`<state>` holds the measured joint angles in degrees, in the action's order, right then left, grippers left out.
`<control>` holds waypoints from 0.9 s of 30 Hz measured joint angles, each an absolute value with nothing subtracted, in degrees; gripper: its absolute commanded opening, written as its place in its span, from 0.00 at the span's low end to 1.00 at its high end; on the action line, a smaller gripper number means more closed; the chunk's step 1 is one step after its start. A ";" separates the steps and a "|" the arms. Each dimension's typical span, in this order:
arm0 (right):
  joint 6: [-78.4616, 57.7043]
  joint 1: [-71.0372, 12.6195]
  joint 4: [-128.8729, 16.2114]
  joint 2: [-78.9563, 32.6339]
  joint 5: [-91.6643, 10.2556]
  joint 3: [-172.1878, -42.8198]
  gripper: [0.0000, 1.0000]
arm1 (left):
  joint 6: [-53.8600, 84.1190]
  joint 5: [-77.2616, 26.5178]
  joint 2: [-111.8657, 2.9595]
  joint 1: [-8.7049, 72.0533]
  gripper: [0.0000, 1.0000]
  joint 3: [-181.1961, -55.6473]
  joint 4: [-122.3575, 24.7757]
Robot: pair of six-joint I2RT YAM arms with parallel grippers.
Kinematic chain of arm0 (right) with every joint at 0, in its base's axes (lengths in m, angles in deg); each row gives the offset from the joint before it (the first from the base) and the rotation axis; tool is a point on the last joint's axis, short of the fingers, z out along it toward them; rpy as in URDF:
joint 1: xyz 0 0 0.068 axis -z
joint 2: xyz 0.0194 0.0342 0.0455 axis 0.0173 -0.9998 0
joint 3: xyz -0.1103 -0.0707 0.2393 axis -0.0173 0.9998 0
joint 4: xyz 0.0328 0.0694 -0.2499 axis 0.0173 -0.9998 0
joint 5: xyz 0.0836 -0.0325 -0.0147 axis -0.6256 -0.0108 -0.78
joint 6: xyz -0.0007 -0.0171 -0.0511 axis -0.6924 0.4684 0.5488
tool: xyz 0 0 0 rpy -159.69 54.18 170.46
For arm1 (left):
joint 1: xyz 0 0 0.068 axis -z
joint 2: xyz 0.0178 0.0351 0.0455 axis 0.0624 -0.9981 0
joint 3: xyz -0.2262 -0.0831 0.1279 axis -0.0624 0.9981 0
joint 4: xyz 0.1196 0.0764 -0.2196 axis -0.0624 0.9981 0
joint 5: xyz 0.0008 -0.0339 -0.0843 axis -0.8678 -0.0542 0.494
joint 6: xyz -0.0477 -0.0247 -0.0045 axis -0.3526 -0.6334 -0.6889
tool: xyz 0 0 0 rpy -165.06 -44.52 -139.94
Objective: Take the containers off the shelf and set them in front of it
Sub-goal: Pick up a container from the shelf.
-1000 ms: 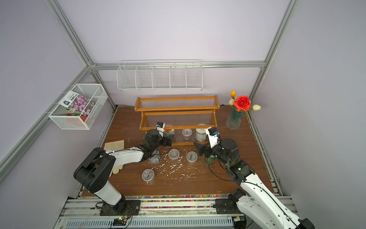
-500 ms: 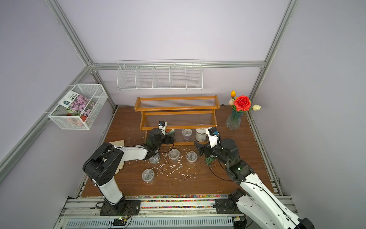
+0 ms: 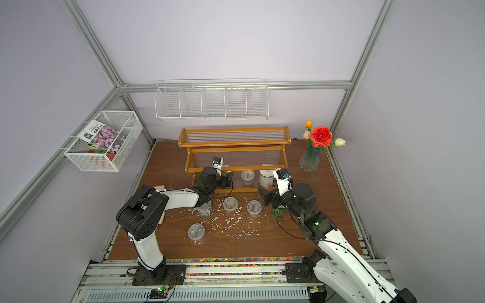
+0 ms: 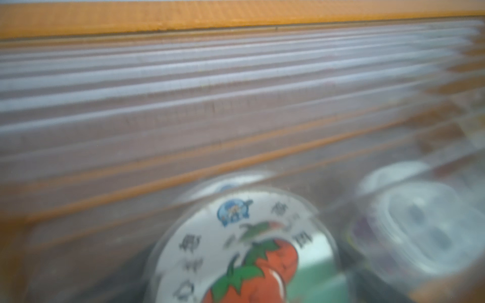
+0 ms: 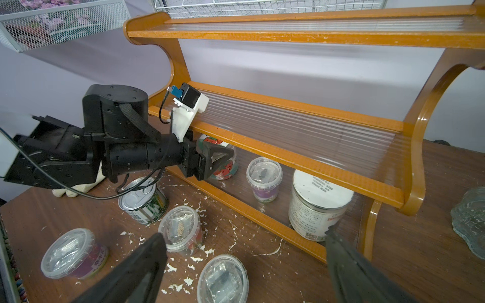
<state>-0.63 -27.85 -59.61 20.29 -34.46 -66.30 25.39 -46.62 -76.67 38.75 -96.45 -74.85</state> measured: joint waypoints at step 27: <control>-0.63 -27.85 -59.61 20.34 -34.36 -66.10 0.97 | 27.46 -40.74 -63.05 39.72 0.75 -88.82 -68.12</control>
